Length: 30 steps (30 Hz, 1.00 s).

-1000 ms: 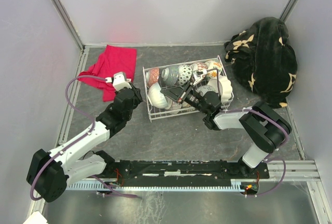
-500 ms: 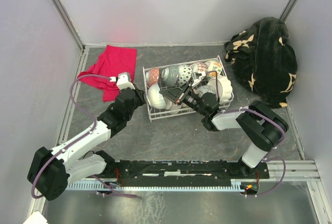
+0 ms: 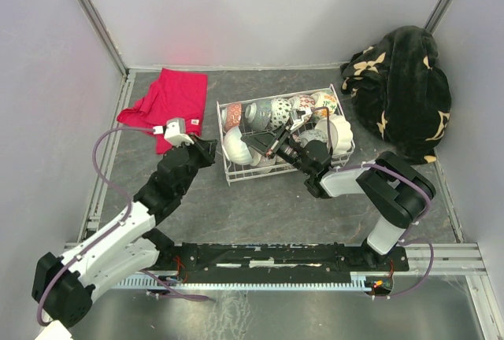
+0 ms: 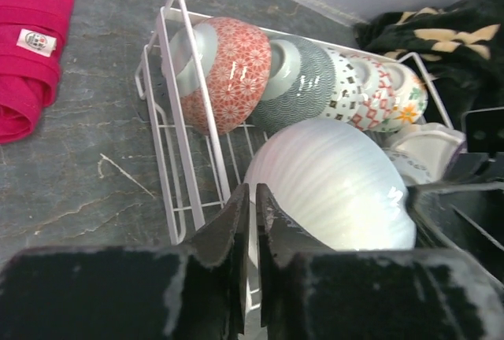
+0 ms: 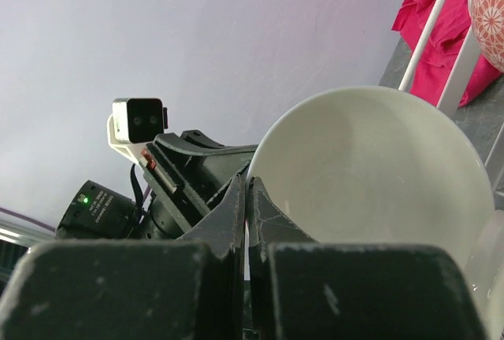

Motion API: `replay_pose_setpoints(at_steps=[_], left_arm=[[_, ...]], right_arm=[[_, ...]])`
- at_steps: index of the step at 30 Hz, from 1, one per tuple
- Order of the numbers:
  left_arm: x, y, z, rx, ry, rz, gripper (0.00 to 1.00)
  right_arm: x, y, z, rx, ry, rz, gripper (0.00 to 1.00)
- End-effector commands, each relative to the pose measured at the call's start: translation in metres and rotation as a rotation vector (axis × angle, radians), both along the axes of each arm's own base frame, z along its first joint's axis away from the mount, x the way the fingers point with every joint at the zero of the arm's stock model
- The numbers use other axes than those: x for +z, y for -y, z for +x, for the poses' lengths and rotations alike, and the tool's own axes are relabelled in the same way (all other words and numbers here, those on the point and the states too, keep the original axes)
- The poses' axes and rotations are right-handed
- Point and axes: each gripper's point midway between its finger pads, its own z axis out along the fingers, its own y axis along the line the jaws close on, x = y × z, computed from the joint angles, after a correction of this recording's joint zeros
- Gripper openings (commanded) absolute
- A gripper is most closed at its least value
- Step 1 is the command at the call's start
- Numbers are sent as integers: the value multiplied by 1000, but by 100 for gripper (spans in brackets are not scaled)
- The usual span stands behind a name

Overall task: Load the bowls into the dish rack
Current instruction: Turn the bowl upside down on the dish rack.

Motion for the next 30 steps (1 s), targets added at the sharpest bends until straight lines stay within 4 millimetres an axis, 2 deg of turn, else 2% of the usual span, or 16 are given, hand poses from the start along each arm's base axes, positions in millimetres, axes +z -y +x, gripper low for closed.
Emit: replay_pose_setpoints(at_steps=[1, 3, 4, 5, 6, 13, 19, 30], left_arm=[[32, 5, -8, -37, 97, -139, 18], [40, 7, -15, -66, 132, -175, 35], [41, 8, -18, -82, 144, -189, 59], [44, 9, -21, -98, 159, -204, 94], [47, 12, -23, -116, 174, -219, 100], [45, 27, -27, -193, 164, -262, 99], [45, 50, -35, -314, 171, -336, 99], [40, 57, -34, -333, 148, -348, 99]], right_arm=[[51, 2, -1, -8, 123, 129, 2], [52, 2, -1, -7, 125, 130, 2], [52, 2, -2, -6, 126, 131, 2], [53, 2, -1, -6, 126, 133, 2], [52, 2, -1, -7, 124, 132, 2], [54, 3, -3, -9, 127, 136, 2], [56, 5, -3, -12, 127, 140, 2], [51, 4, -2, -13, 115, 135, 2]])
